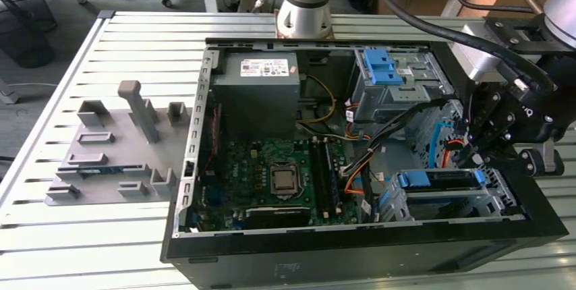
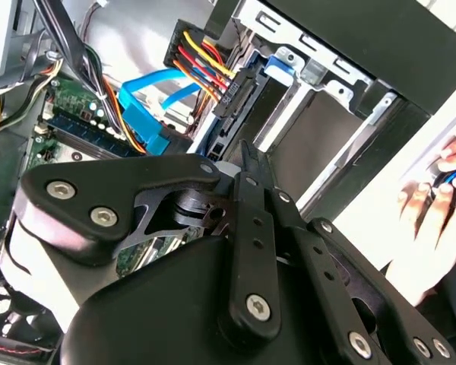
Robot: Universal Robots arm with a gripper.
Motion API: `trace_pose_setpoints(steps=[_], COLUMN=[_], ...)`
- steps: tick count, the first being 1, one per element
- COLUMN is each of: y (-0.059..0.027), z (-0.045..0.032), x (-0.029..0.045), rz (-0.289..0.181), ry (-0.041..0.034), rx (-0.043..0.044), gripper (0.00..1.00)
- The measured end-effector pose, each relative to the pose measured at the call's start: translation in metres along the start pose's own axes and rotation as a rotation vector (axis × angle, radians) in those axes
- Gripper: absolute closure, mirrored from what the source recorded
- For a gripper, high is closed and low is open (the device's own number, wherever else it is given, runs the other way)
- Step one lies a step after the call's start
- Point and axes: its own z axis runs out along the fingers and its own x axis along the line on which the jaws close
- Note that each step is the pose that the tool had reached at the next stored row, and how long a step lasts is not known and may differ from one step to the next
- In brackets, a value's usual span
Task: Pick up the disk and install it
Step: 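Insert the first disk wire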
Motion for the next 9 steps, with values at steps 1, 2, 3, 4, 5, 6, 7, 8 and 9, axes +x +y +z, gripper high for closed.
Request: trace_pose_setpoints(steps=[1, 2, 3, 4, 5, 6, 7, 8, 9], y=[0.0, 0.0, 0.0, 0.0, 0.0, 0.0, 0.0, 0.0, 0.0], z=[0.0001, 0.0, 0.0, 0.0, -0.0001, -0.0001, -0.0001, -0.0001, -0.0001], x=[0.0, 0.0, 0.0, 0.0, -0.0001, -0.0001, 0.0, -0.0001, -0.0001], rz=[0.0, 0.0, 0.0, 0.0, 0.0, 0.0, 0.0, 0.0, 0.0], ry=[-0.0001, -0.0001, 0.0, 0.0, 0.0002, 0.0002, 0.0001, 0.0001, 0.0001], rx=[0.0001, 0.0001, 0.0002, 0.0002, 0.0001, 0.0001, 0.0001, 0.0001, 0.0001], gripper=[0.89, 0.89, 0.89, 0.89, 0.89, 0.89, 0.89, 0.89, 0.89])
